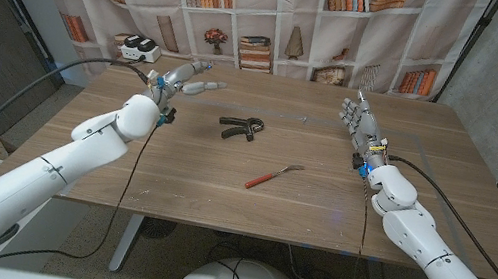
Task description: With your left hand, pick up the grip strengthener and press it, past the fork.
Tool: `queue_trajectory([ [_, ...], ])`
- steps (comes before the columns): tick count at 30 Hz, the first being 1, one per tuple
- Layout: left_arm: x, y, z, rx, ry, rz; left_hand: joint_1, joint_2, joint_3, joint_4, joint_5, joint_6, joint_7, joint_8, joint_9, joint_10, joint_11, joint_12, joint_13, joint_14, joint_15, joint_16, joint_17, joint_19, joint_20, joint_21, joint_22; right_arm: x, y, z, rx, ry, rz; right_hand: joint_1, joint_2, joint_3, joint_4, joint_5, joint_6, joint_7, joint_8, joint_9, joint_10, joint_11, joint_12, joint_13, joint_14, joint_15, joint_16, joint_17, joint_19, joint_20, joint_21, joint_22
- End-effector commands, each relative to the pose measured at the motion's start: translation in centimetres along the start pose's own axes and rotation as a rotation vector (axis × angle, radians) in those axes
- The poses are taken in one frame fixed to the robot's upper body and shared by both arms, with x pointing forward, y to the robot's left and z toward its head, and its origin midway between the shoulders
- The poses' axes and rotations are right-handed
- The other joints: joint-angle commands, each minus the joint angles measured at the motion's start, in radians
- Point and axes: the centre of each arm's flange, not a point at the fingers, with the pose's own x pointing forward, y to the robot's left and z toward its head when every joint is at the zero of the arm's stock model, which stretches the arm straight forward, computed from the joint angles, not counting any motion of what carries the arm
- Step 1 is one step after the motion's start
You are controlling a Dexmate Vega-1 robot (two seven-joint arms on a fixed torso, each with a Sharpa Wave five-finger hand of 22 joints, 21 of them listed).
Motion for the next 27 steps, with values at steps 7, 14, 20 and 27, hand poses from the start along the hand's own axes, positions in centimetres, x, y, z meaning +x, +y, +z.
queue_trajectory([
  [7, 1.6, 0.4, 1.8, 0.21, 0.046, -0.095, 0.05, -0.005, 0.004, -0.028, 0.002, 0.016, 0.004, -0.008, 0.005, 0.03, 0.005, -0.001, 0.005, 0.032, -0.013, 0.003, 0.004, 0.037, -0.032, 0.01, 0.004, 0.6, 0.2, 0.1, 0.0, 0.013, 0.017, 0.004, 0.005, 0.0, -0.005, -0.003, 0.006, 0.002, 0.0, 0.004, 0.009, -0.001, -0.002, 0.004, 0.011, 0.003, 0.003, 0.001, 0.006, -0.002, 0.003, 0.004],
  [14, 2.1, 0.7, 3.0, 0.289, 0.046, -0.14, 0.092, -0.01, 0.002, -0.047, 0.004, 0.096, -0.001, 0.007, 0.006, 0.105, 0.0, 0.008, 0.006, 0.107, -0.021, 0.011, 0.004, 0.094, -0.035, 0.02, 0.006, 0.9, 0.1, 0.2, 0.003, -0.003, 0.024, 0.003, 0.006, -0.001, -0.005, -0.003, 0.007, 0.003, 0.0, 0.004, 0.009, 0.0, -0.003, 0.004, 0.012, 0.005, 0.003, 0.002, 0.006, -0.001, 0.002, 0.004],
  [20, 2.1, 0.7, 3.9, 0.355, 0.048, -0.158, 0.098, -0.009, 0.001, -0.05, 0.004, 0.1, -0.004, 0.005, 0.006, 0.112, -0.007, 0.006, 0.006, 0.111, -0.024, 0.009, 0.004, 0.099, -0.036, 0.02, 0.006, 0.9, 0.2, 0.2, 0.013, -0.007, 0.024, 0.003, 0.007, -0.001, -0.005, -0.003, 0.008, 0.004, -0.001, 0.004, 0.01, 0.001, -0.003, 0.005, 0.012, 0.005, 0.002, 0.002, 0.006, 0.001, 0.001, 0.004],
  [27, 2.1, 0.5, 4.7, 0.425, 0.05, -0.188, 0.104, -0.01, 0.001, -0.052, 0.005, 0.098, -0.008, 0.001, 0.006, 0.109, -0.01, 0.002, 0.006, 0.113, -0.026, 0.006, 0.005, 0.1, -0.036, 0.019, 0.006, 0.9, 0.2, -0.1, 0.022, -0.007, 0.03, 0.002, 0.008, -0.002, -0.006, -0.003, 0.009, 0.005, -0.001, 0.004, 0.012, -0.001, -0.004, 0.005, 0.013, 0.006, 0.002, 0.002, 0.007, 0.001, 0.001, 0.004],
])
